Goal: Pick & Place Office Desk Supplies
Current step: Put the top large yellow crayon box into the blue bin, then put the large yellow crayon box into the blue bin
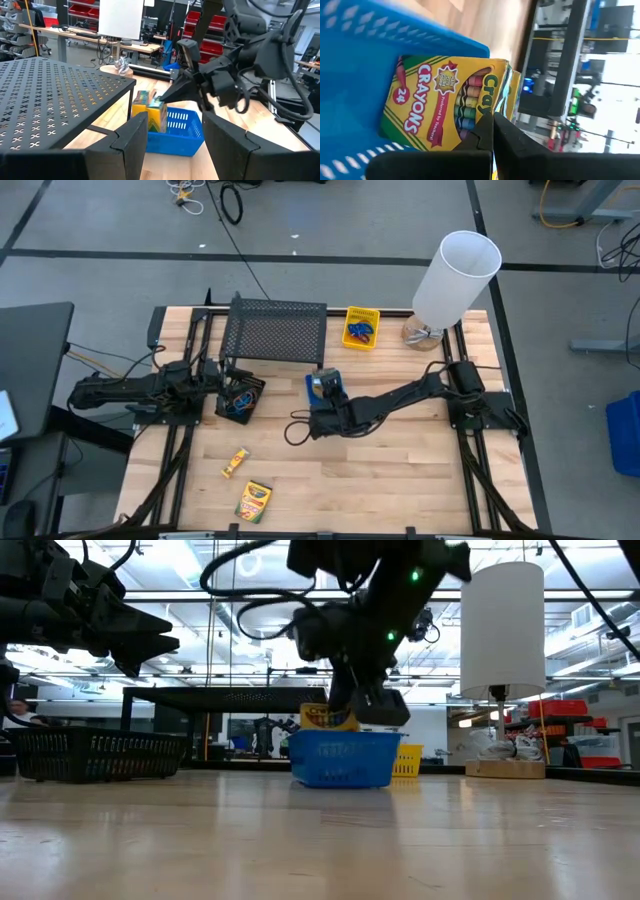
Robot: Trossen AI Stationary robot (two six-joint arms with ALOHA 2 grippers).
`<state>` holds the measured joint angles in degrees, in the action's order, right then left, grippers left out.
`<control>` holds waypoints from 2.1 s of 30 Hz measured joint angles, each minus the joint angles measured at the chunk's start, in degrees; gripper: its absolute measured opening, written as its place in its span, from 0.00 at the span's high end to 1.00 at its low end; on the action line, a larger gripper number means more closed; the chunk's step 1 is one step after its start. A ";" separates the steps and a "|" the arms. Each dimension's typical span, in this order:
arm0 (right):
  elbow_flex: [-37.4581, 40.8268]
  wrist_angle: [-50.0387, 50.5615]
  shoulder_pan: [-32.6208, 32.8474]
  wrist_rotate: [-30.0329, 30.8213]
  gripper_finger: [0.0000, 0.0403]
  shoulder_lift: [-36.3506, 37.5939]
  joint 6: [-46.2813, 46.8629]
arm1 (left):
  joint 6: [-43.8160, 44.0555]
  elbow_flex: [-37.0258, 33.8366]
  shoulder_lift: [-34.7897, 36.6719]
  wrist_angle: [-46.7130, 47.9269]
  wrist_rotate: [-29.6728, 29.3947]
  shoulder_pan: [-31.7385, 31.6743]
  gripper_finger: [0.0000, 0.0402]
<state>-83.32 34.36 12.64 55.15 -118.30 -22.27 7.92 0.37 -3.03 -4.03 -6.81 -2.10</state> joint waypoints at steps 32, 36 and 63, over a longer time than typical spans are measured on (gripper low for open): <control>-1.56 -5.49 1.70 13.19 0.59 0.55 -0.80 | 0.00 0.01 0.00 0.02 -0.20 -0.01 0.52; -1.59 -8.83 4.32 1.40 0.59 3.41 0.39 | 0.00 0.01 0.02 0.01 -0.20 -0.01 0.52; -20.12 -33.10 9.77 -63.45 0.79 -14.90 12.93 | 4.69 -0.01 -0.09 -0.67 3.87 -0.01 0.52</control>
<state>-103.43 1.26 22.41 -8.30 -133.20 -9.34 12.61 0.36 -3.11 -4.70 -2.94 -2.11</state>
